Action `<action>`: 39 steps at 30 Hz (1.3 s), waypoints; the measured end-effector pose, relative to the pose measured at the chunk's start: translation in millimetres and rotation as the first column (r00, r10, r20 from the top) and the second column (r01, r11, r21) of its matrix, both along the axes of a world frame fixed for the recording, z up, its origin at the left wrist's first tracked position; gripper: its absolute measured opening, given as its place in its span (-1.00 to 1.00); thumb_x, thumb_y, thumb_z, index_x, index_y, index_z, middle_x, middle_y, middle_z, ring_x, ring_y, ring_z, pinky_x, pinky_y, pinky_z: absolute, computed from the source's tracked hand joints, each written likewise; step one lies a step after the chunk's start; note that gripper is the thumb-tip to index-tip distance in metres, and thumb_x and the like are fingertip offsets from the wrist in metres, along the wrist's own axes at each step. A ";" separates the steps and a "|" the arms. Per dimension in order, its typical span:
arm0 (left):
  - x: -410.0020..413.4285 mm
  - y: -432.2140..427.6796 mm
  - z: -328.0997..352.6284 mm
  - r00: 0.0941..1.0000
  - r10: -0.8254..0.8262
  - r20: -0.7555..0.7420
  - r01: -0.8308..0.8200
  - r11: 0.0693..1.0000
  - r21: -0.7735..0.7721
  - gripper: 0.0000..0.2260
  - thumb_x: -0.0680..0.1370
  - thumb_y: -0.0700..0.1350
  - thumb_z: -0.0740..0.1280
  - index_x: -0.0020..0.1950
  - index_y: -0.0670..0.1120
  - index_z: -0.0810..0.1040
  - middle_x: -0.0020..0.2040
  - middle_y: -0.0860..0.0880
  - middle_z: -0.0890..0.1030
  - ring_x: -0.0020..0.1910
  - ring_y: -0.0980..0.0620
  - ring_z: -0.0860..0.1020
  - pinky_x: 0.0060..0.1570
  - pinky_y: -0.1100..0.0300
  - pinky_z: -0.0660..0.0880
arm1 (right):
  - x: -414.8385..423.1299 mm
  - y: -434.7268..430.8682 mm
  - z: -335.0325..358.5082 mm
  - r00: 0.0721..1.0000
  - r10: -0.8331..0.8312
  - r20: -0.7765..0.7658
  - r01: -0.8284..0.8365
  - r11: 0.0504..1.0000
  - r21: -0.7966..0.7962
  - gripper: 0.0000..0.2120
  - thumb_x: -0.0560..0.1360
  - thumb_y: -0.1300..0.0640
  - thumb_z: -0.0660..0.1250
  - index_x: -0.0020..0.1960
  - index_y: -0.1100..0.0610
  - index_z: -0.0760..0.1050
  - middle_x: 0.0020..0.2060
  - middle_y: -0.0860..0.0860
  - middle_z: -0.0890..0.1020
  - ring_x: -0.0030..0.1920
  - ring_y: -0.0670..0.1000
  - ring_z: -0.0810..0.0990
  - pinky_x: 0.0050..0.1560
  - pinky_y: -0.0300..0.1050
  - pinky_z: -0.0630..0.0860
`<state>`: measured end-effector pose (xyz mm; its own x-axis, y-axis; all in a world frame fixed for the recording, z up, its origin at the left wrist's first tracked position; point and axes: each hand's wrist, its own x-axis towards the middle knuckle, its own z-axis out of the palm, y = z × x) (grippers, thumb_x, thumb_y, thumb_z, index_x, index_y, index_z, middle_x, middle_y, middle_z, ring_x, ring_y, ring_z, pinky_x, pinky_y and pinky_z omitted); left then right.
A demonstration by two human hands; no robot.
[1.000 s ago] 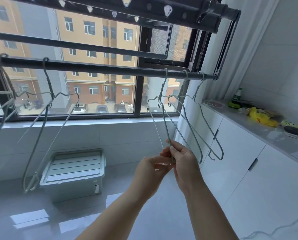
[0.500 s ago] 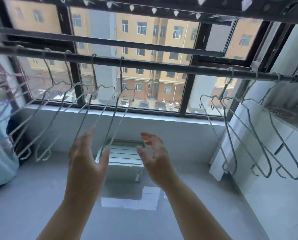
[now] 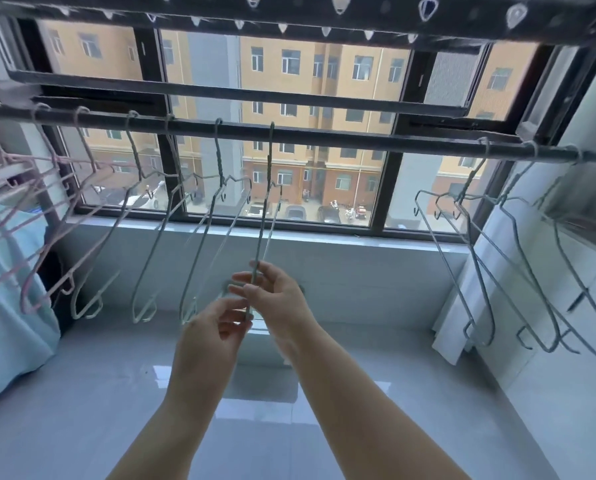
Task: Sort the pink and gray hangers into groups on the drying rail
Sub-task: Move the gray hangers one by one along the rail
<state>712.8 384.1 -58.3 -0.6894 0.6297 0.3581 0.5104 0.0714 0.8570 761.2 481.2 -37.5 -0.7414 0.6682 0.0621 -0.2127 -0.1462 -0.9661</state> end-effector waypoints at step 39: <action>117.9 92.6 -2.2 0.820 -0.571 0.025 0.571 0.815 -0.097 -0.80 0.44 -0.19 0.38 0.05 -0.04 0.58 -0.05 0.03 0.66 -0.10 0.09 0.61 0.04 0.11 0.55 | 163.5 65.8 5.5 0.922 -0.379 0.080 0.374 0.925 0.068 -0.70 0.57 0.38 0.04 -0.01 0.09 0.47 0.00 0.05 0.60 -0.19 -0.04 0.67 -0.30 -0.19 0.59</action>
<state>830.7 476.8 -60.5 -0.1936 0.9408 0.2784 0.4897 -0.1532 0.8583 924.7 547.1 -32.0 -0.4394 0.8970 0.0476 -0.1540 -0.0230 -0.9878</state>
